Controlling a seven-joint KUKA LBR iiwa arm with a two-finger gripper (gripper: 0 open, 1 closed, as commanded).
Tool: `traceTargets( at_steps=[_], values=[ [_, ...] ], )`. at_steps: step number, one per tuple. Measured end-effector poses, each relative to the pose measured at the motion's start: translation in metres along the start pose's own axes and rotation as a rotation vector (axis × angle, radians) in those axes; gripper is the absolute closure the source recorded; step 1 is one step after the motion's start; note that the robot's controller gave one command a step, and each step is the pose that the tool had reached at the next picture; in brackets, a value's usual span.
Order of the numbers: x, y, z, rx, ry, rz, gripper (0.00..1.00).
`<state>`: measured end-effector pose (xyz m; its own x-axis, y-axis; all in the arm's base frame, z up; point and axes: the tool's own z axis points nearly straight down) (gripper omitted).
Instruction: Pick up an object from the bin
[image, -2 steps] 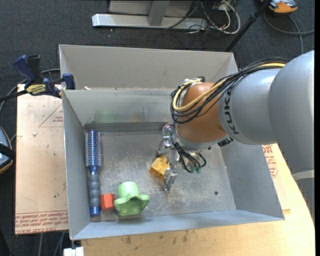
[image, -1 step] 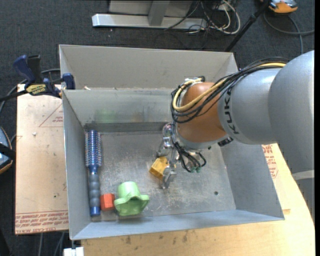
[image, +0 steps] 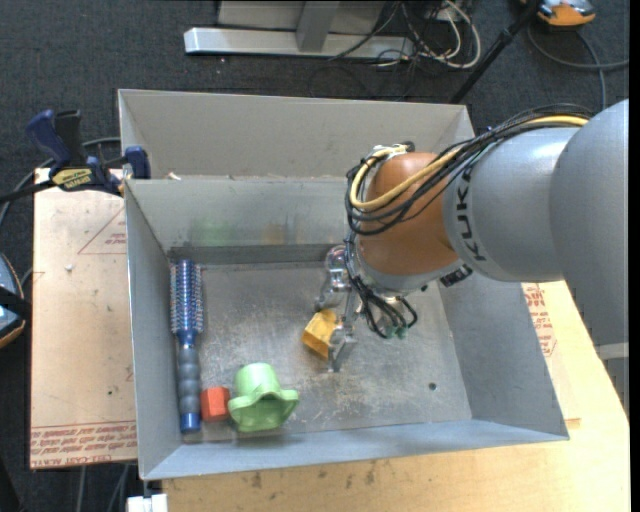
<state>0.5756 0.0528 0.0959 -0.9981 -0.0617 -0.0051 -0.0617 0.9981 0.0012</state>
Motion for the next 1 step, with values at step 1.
traceTargets(
  at_steps=[1],
  values=[
    [-0.0028,0.0005,-0.0688,0.0,-0.005,0.001,1.0]
  ],
)
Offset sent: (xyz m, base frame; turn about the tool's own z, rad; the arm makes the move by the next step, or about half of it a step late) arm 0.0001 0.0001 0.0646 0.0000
